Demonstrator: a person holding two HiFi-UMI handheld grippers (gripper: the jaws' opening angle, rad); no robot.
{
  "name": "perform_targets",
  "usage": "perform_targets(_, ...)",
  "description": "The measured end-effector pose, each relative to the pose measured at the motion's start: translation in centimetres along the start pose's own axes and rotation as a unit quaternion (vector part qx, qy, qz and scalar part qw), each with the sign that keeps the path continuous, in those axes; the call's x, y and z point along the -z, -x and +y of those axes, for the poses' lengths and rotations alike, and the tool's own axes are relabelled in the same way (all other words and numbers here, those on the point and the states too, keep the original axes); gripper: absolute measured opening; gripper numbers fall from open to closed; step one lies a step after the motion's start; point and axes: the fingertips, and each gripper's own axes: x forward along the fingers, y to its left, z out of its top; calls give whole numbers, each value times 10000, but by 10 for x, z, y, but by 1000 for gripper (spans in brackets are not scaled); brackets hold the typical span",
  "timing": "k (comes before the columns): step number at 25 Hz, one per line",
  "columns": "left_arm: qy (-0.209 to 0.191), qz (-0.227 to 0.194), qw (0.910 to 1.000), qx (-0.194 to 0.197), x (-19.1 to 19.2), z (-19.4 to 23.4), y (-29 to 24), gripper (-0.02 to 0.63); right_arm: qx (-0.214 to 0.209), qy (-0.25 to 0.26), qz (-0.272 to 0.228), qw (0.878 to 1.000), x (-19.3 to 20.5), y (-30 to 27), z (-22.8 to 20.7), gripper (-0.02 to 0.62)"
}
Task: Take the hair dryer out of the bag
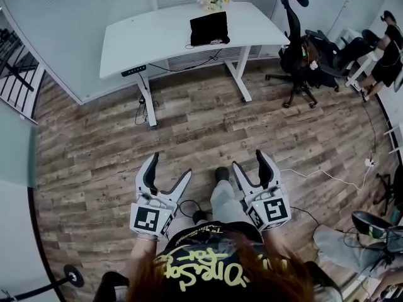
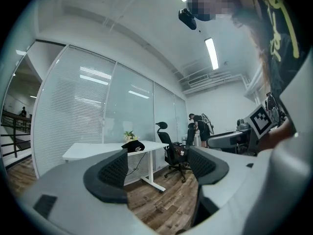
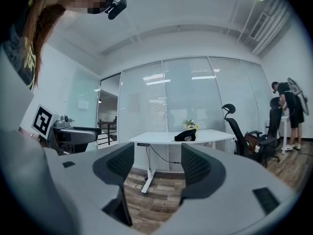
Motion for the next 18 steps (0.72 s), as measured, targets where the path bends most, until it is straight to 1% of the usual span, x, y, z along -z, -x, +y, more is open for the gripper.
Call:
perform_targets(3, -23, -62, 10000, -68, -3, 9, -5, 383, 82, 58, 41, 9999, -3, -11, -11, 284)
perform_targets(9, -52, -60, 9996, -289, -5, 36, -23, 383, 47, 106, 60, 9999, 1, -45, -33, 284)
perform_targets(15, -131, -17, 9992, -381, -7, 61, -67, 383, -117, 125, -107, 9998, -9, -98, -54, 284)
perform_targets(18, -153, 157, 9989, -426, -3, 75, -94, 383, -181, 152, -139, 9996, -11, -127, -65, 283)
